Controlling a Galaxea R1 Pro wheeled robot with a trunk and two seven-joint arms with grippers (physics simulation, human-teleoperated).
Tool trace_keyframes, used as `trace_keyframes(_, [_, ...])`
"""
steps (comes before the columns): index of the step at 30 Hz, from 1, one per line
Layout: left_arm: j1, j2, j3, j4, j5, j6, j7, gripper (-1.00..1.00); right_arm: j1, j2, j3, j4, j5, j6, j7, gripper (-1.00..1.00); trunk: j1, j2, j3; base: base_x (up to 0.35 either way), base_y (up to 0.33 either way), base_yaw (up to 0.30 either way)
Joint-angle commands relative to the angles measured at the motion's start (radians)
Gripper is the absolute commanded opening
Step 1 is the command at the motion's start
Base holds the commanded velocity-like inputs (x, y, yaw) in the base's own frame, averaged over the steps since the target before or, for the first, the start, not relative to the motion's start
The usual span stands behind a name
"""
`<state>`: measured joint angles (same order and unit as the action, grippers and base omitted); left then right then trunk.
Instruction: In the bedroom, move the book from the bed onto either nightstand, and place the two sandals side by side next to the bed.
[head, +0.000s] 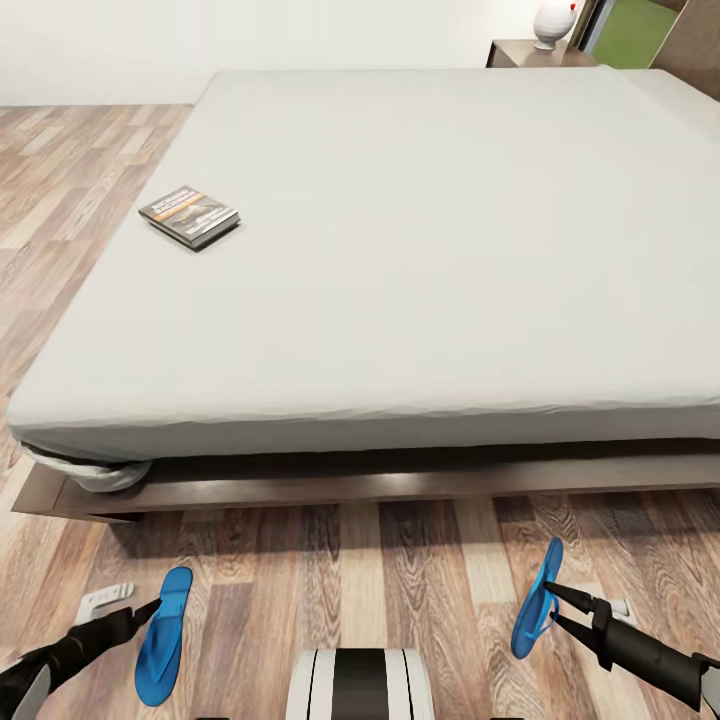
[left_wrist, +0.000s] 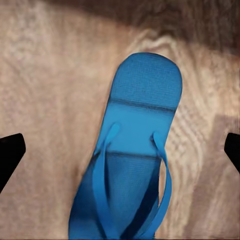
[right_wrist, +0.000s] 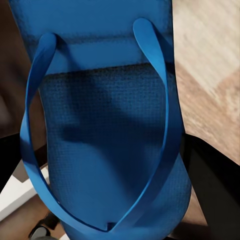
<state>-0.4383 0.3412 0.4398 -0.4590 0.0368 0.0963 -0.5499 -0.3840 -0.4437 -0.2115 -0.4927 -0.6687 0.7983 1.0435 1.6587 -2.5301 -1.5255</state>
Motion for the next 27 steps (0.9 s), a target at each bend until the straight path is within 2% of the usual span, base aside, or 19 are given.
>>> trace_keyframes(1, [0.0, 0.005, 0.015, 0.0, 0.004, 0.01, -0.059, 1.0, -0.001, 0.001, 0.0, 0.0, -0.001, 0.002, 0.001, -1.0, 0.0, 0.0, -0.001, 0.0, 0.0, 0.0])
trace_keyframes(3, [0.0, 0.01, 0.044, 0.001, 0.003, 0.011, -0.133, 1.0, 0.0, 0.002, 0.002, 0.0, 0.0, -0.018, -0.001, -1.0, 0.0, 0.0, -0.001, 0.0, 0.0, 0.0])
trace_keyframes(7, [0.0, 0.013, 0.061, 0.002, 0.002, 0.011, -0.165, 1.0, -0.001, 0.002, 0.006, 0.004, 0.017, -0.066, -0.025, -1.0, 0.0, 0.0, -0.001, 0.0, 0.0, 0.0])
trace_keyframes(8, [0.0, 0.012, 0.062, 0.002, 0.002, 0.011, -0.169, 1.0, -0.001, 0.002, 0.006, 0.003, 0.033, -0.075, -0.052, -1.0, 0.0, 0.0, -0.001, 0.0, 0.0, 0.0])
trace_keyframes(9, [0.0, 0.01, 0.064, 0.003, 0.002, 0.011, -0.172, 1.0, -0.001, 0.002, 0.006, -0.001, 0.081, -0.085, -0.151, -1.0, 0.0, 0.0, -0.001, 0.0, 0.0, 0.0])
trace_keyframes(10, [0.0, 0.01, 0.064, 0.003, 0.002, 0.011, -0.172, 1.0, -0.001, 0.002, 0.006, -0.002, 0.094, -0.086, -0.178, -1.0, 0.0, 0.0, -0.001, 0.0, 0.0, 0.0])
trace_keyframes(11, [0.0, 0.007, 0.064, 0.003, 0.002, 0.011, -0.173, 1.0, -0.001, 0.002, 0.006, -0.012, 0.13, -0.091, -0.265, -1.0, 0.0, 0.0, -0.001, 0.0, 0.0, 0.0])
trace_keyframes(12, [0.0, 0.006, 0.065, 0.003, 0.002, 0.011, -0.173, 1.0, -0.001, 0.002, 0.006, -0.028, 0.151, -0.097, -0.321, -1.0, 0.0, 0.0, -0.001, 0.0, 0.0, 0.0])
trace_keyframes(15, [0.0, 0.003, 0.064, 0.003, 0.002, 0.011, -0.173, 1.0, -0.001, 0.003, 0.008, -0.083, 0.204, -0.115, -0.455, -1.0, 0.0, 0.0, -0.001, 0.0, 0.0, 0.0])
trace_keyframes(16, [0.0, 0.002, 0.064, 0.003, 0.002, 0.011, -0.173, 1.0, -0.001, 0.003, 0.01, -0.107, 0.245, -0.12, -0.529, -1.0, 0.0, 0.0, -0.001, 0.0, 0.0, 0.0])
trace_keyframes(17, [0.0, 0.002, 0.064, 0.003, 0.002, 0.011, -0.173, 1.0, -0.001, 0.004, 0.01, -0.112, 0.261, -0.121, -0.55, -1.0, 0.0, 0.0, -0.001, 0.0, 0.0, 0.0])
trace_keyframes(18, [0.001, 0.001, 0.064, 0.003, 0.002, 0.011, -0.173, 1.0, -0.001, 0.006, 0.01, -0.125, 0.312, -0.124, -0.599, -1.0, 0.0, 0.0, -0.001, 0.0, 0.0, 0.0])
trace_keyframes(19, [0.001, 0.001, 0.063, 0.003, 0.002, 0.011, -0.173, 1.0, -0.001, 0.009, 0.01, -0.13, 0.344, -0.125, -0.619, -1.0, 0.0, 0.0, -0.001, 0.0, 0.0, 0.0])
trace_keyframes(24, [0.001, -0.015, 0.063, 0.003, 0.0, 0.011, -0.169, 1.0, -0.001, 0.018, 0.011, -0.142, 0.463, -0.159, -0.682, -1.0, 0.0, 0.0, -0.001, 0.0, 0.0, 0.0])
trace_keyframes(25, [0.001, -0.019, 0.063, 0.003, 0.0, 0.01, -0.167, 1.0, -0.001, 0.028, 0.012, -0.15, 0.5, -0.183, -0.73, -1.0, 0.0, 0.0, -0.001, 0.0, 0.0, 0.0])
trace_keyframes(27, [0.001, -0.023, 0.063, 0.003, 0.0, 0.01, -0.167, 1.0, -0.001, 0.071, 0.012, -0.156, 0.563, -0.22, -0.825, -1.0, 0.0, 0.0, -0.001, 0.0, 0.0, 0.0])
